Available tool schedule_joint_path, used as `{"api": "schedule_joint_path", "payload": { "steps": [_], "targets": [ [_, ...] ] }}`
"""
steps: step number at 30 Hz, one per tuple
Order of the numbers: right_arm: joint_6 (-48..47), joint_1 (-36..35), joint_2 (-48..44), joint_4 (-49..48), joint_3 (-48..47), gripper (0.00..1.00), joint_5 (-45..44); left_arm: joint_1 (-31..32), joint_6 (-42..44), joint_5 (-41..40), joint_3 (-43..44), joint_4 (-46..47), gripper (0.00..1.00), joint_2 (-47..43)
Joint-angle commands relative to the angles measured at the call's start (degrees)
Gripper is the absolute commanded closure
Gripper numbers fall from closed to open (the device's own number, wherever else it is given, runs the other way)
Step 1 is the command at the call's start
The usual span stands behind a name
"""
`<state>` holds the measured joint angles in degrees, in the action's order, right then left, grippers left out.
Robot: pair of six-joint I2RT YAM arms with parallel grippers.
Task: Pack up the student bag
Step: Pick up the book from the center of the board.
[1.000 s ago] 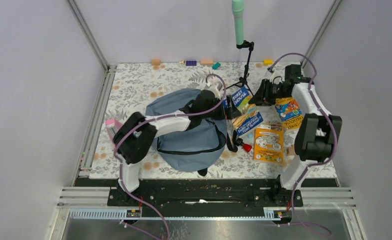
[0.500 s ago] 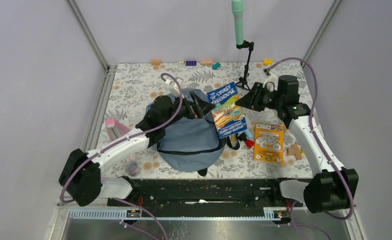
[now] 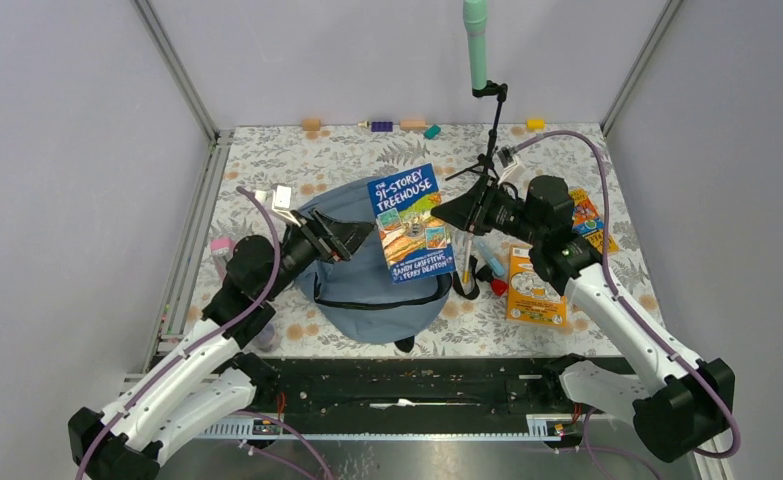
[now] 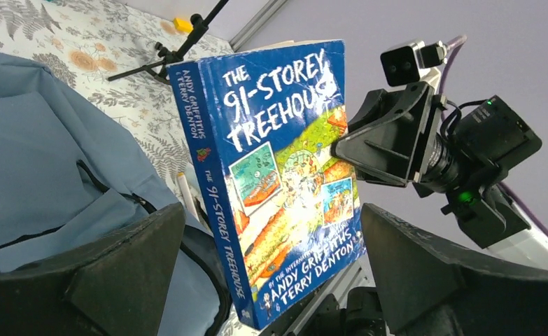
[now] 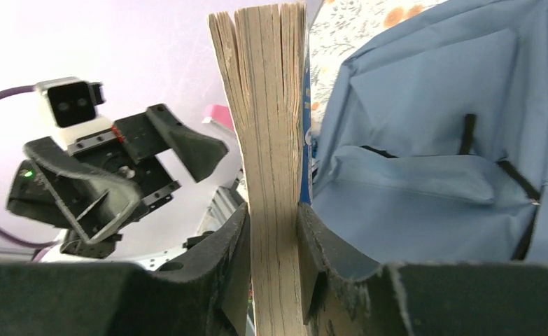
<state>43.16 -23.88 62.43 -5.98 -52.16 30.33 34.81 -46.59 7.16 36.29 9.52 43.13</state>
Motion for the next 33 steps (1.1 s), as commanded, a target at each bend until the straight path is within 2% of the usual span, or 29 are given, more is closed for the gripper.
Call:
{"api": "schedule_joint_path", "payload": {
  "steps": [1, 6, 12, 17, 19, 22, 26, 28, 30, 33],
  "targets": [
    [5.94, -3.23, -5.44, -11.74, 0.38, 1.0, -2.26, -0.59, -3.74, 1.35, -1.58, 0.03, 0.01, -2.08],
    [7.37, -3.95, -8.05, -11.24, 0.7, 1.0, -1.79, -1.4, -3.82, 2.85, -0.64, -0.89, 0.01, -3.09],
    [9.57, -6.29, -8.71, -16.16, 1.76, 1.0, -0.36, -1.41, -3.69, 14.07, 4.03, 3.87, 0.01, 3.07],
    [8.32, -8.26, -8.84, -15.36, 0.69, 1.0, -0.36, -1.28, -6.81, 15.76, 3.24, 11.36, 0.01, 3.66],
    [7.24, -8.82, -8.45, -14.19, 0.3, 1.0, -0.3, -0.8, -7.79, 17.17, 2.59, 14.57, 0.05, 4.27],
    [5.46, -9.48, -7.74, -13.39, 0.02, 1.0, -0.12, 0.61, -8.45, 19.35, 2.5, 17.94, 0.18, 5.47],
    [4.98, -10.0, -7.02, -14.23, 0.41, 1.0, 0.46, 1.96, -8.25, 19.32, 2.78, 20.22, 0.54, 5.22],
    [3.07, -10.0, -6.89, -12.91, -0.15, 0.99, 0.89, 2.01, -7.65, 18.78, 2.69, 20.21, 0.77, 4.39],
    [-0.15, -10.04, -7.36, -8.69, -0.85, 0.88, -0.15, 2.02, -6.9, 18.61, 2.45, 20.02, 0.99, 3.36],
    [-3.38, -9.91, -8.64, -6.78, -0.22, 0.61, -1.03, 2.02, -5.99, 19.85, 2.37, 20.42, 1.0, 1.68]
  ]
}}
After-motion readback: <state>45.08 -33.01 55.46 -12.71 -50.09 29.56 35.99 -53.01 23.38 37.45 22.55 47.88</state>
